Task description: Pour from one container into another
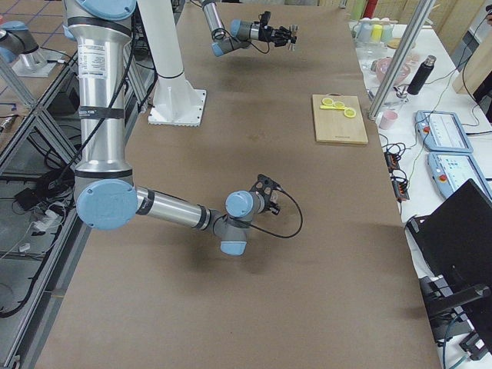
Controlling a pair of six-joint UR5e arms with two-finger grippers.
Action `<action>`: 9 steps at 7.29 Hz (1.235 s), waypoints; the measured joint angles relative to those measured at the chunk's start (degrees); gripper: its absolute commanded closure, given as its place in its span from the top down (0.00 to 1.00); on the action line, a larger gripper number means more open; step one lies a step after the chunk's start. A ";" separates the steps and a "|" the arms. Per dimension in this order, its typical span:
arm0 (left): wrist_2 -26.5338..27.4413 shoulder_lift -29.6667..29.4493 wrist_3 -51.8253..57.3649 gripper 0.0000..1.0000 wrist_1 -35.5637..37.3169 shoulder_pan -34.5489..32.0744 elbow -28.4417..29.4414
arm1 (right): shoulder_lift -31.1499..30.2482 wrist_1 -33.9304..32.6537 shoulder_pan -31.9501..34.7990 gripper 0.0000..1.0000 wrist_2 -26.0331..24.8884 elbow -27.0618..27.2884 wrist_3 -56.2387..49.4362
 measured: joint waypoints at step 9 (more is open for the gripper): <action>3.94 4.66 -39.61 0.00 27.07 -1.99 2.25 | -0.22 3.28 0.08 1.00 0.44 -2.14 0.54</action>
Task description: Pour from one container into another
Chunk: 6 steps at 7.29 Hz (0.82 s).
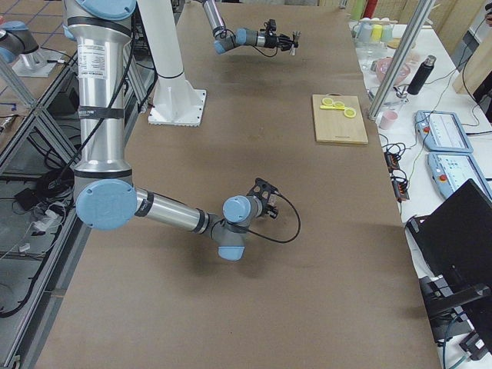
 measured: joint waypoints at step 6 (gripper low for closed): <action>0.08 1.03 -15.75 0.00 11.60 -3.07 3.92 | -0.39 1.50 0.01 1.00 0.08 -0.73 0.09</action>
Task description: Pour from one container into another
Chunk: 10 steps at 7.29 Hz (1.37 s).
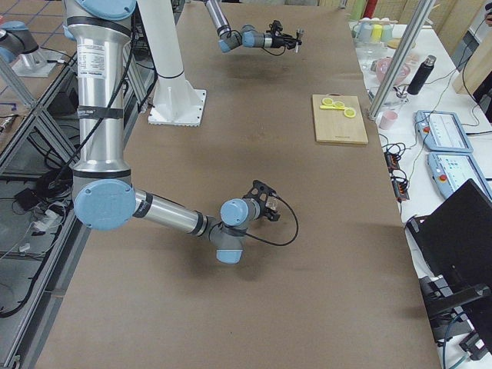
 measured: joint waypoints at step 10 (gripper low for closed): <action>-1.01 -0.09 -16.01 0.00 9.81 -0.48 2.88 | -0.79 0.87 0.33 1.00 0.65 0.00 1.95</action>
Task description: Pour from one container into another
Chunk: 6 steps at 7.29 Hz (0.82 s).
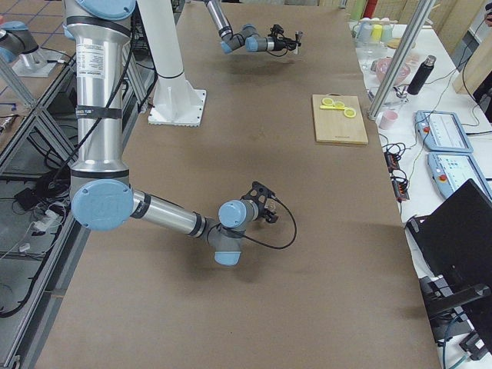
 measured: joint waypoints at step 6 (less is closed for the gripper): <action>-0.10 -0.26 -0.30 0.27 0.31 0.18 1.06 | -4.02 -0.64 8.86 1.00 9.98 1.03 -0.09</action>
